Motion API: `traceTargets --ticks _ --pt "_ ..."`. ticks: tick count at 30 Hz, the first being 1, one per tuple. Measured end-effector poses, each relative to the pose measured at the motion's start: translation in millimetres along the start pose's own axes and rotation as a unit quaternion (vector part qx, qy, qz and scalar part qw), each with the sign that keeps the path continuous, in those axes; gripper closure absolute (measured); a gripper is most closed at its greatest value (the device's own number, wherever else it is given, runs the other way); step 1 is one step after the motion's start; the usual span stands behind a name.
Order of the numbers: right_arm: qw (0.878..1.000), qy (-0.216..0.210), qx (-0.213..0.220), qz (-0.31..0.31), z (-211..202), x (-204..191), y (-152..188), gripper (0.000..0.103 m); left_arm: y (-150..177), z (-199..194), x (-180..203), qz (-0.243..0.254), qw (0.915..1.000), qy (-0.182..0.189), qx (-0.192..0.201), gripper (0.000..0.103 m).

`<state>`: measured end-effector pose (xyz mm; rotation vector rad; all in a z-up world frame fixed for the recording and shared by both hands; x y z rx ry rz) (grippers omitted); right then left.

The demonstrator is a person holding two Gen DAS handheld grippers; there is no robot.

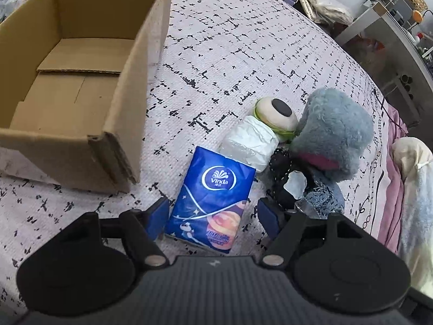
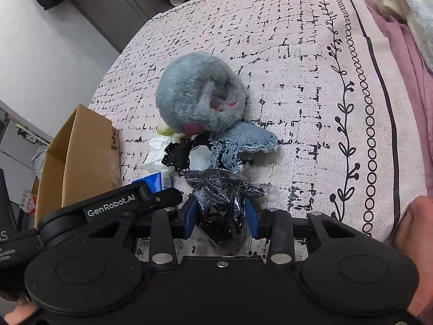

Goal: Organize soft objects
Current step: 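Close the left gripper on the blue tissue pack while the right gripper lifts the bag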

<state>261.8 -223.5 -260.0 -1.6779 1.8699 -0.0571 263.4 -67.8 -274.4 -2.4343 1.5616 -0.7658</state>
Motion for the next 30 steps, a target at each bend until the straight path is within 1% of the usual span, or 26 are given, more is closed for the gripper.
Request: traceTargets --ticks 2,4,5,7,9,14,19,24,30 --pt "1.000 -0.001 0.001 -0.001 -0.4 0.0 -0.5 0.066 -0.6 -0.4 1.1 0.005 1.0000 -0.004 0.006 0.034" --pt "1.000 -0.001 0.003 -0.003 -1.6 -0.3 -1.0 0.067 -1.4 -0.4 0.5 0.005 0.9999 -0.010 0.009 0.043" --pt "1.000 -0.002 0.004 -0.004 -2.3 -1.0 -1.4 0.068 -2.0 -1.5 -0.4 0.002 0.9999 -0.011 0.009 0.045" --pt "1.000 -0.002 0.009 -0.005 -5.0 -1.9 -2.4 0.068 -3.2 -4.5 -1.9 -0.011 0.9999 0.001 0.009 0.048" --pt "1.000 -0.001 0.016 -0.006 -8.0 -2.2 -3.1 0.069 -3.8 -8.3 -1.1 -0.018 0.9997 0.013 0.007 0.049" --pt "0.999 -0.009 0.040 -0.004 -20.5 -3.7 -5.3 0.070 -3.0 -26.0 5.2 -0.011 0.9994 0.026 0.017 0.050" --pt "0.998 -0.026 0.057 -0.003 -32.0 -7.9 -4.3 0.071 -3.9 -47.0 7.2 -0.014 0.9988 0.038 0.027 0.050" --pt "0.996 -0.033 0.079 -0.008 -47.8 -12.8 -2.9 0.071 -8.6 -70.9 8.2 -0.009 0.9981 0.046 0.041 0.050" --pt "0.993 -0.049 0.101 -0.030 -63.7 -23.6 -3.4 0.071 -13.2 -95.5 5.2 0.002 0.9973 0.052 0.052 0.050"
Point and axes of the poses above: each gripper's, at about its wrist camera, not at the fingertips, and z roughly the way its jaws point, x to its right, y to its underside, the point moved 7 cm from there along z, roughly the way its jaws point, and after that the axes turned 1 degree about y, right-handed, at the moved point
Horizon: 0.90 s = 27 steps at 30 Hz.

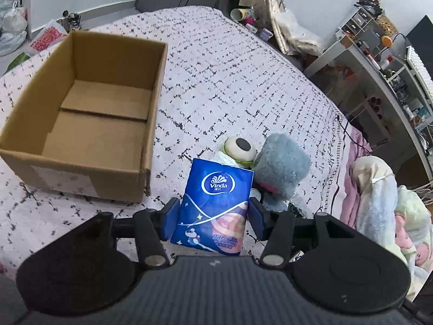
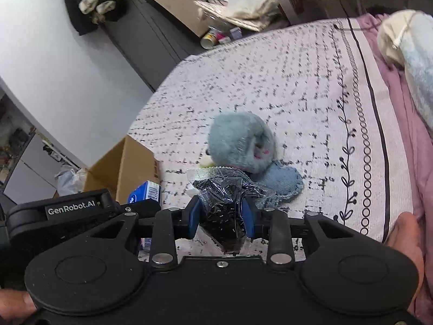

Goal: Organize soft objects
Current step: 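Close the left gripper on the blue tissue pack while the right gripper lifts the bag, then carry the tissue pack into the box and open the left gripper while the right gripper carries the bag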

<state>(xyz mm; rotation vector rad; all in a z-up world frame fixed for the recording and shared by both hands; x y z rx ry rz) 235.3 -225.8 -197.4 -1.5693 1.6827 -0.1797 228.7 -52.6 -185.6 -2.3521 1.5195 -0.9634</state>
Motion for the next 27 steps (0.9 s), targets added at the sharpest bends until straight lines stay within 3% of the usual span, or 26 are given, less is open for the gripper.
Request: traceTargets --ticks 18,27 --pt "0.998 -0.016 0.053 -0.013 -29.9 -37.0 -31.3 0.071 -32.9 -48.9 -20.9 -0.023 0.9992 0.005 0.033 0.050" --pt "0.998 -0.033 0.050 -0.026 -23.5 -71.4 -42.5 0.071 -57.1 -66.7 -40.4 -0.042 0.9978 0.007 0.051 0.050"
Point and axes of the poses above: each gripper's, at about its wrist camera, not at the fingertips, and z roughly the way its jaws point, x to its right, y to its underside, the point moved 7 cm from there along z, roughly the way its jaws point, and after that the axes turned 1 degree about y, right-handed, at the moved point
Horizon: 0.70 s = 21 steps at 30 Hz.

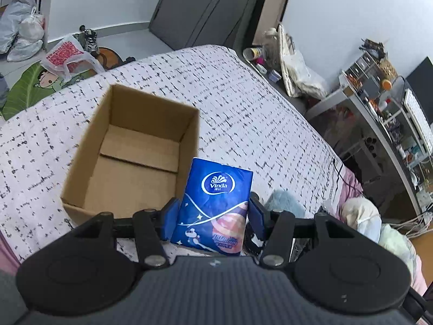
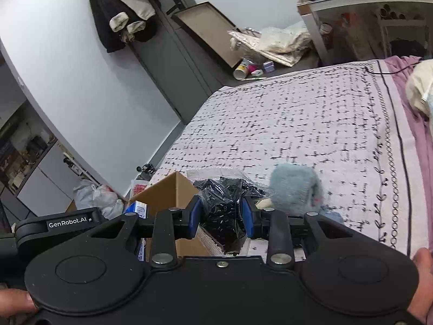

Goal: Organize soft objects
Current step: 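Carry the tissue pack into the box and open the left gripper while the right gripper carries the bag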

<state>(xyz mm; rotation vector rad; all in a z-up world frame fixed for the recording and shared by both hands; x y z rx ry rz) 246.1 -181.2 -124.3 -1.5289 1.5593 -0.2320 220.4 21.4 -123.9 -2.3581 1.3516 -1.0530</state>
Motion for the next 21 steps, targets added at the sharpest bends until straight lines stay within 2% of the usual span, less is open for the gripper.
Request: traceTargets --ticks 21 --pt "0.998 -0.036 -0.035 -0.041 47.5 -64.2 -14.6 0.071 -58.1 1.2 -64.0 -0.061 0.9975 -0.027 0.023 0.050"
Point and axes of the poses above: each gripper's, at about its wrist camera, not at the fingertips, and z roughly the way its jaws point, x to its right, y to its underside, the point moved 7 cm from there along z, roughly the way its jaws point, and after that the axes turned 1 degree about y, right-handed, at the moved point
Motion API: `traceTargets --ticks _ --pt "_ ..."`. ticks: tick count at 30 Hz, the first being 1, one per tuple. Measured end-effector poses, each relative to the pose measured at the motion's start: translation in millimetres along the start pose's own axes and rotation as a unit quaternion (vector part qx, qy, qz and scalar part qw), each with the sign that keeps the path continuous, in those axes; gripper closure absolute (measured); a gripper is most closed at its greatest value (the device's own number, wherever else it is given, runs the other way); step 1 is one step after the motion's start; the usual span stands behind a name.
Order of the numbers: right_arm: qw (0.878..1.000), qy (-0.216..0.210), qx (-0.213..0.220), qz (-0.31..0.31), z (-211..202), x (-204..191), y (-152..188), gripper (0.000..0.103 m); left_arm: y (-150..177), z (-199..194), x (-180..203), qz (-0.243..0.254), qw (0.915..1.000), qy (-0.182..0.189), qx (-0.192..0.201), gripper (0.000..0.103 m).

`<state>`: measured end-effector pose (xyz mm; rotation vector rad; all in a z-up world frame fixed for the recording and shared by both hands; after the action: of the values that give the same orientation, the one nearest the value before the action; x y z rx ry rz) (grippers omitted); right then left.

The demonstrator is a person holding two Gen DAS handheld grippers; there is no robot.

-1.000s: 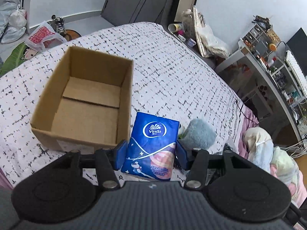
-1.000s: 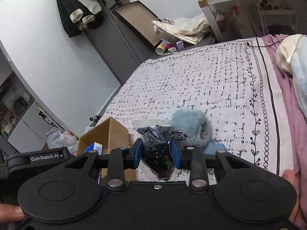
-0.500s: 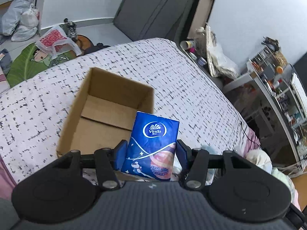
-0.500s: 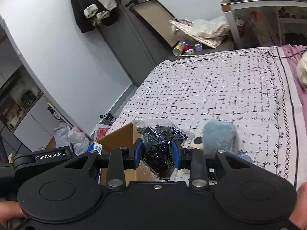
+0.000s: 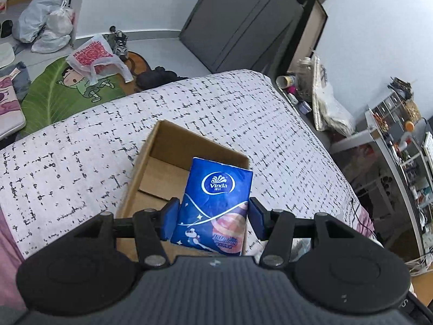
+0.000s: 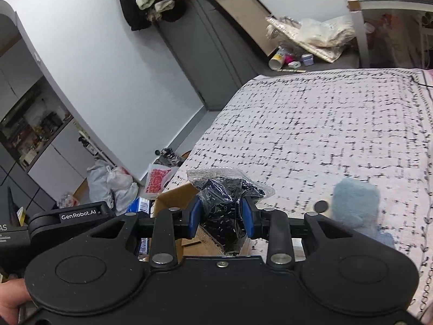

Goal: Organize soft objects
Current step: 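Carry the tissue pack into the box and open the left gripper while the right gripper carries the bag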

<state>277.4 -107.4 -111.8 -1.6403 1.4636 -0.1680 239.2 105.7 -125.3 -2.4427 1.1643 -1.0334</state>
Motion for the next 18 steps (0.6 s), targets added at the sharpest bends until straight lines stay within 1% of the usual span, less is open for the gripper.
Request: traceTargets --ticks 7,13,18 --pt "1.000 -0.007 -0.018 -0.006 25.6 -16.7 -2.5 0.071 -16.5 18.7 -17.8 -0.016 0.9998 -0.010 -0.006 0.050" --pt "0.999 -0.006 -0.032 -0.004 43.9 -29.1 -3.8 0.071 -25.6 37.7 -25.7 -0.018 0.9995 -0.021 -0.017 0.049" --pt "0.999 -0.002 -0.043 -0.005 56.6 -38.0 -5.1 0.071 -29.9 58.8 -32.7 -0.021 0.9987 -0.029 -0.036 0.049"
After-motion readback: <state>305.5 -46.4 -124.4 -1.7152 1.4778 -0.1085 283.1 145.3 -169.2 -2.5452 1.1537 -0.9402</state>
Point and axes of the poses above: each gripper's, at about its wrist camera, not at the fingertips, and z roughly the way its jaws point, x to its right, y to its underside, the point moved 7 cm from there along z, roughly the way its jaws point, and after that the axes turned 1 degree about y, right-handed, at the moved point
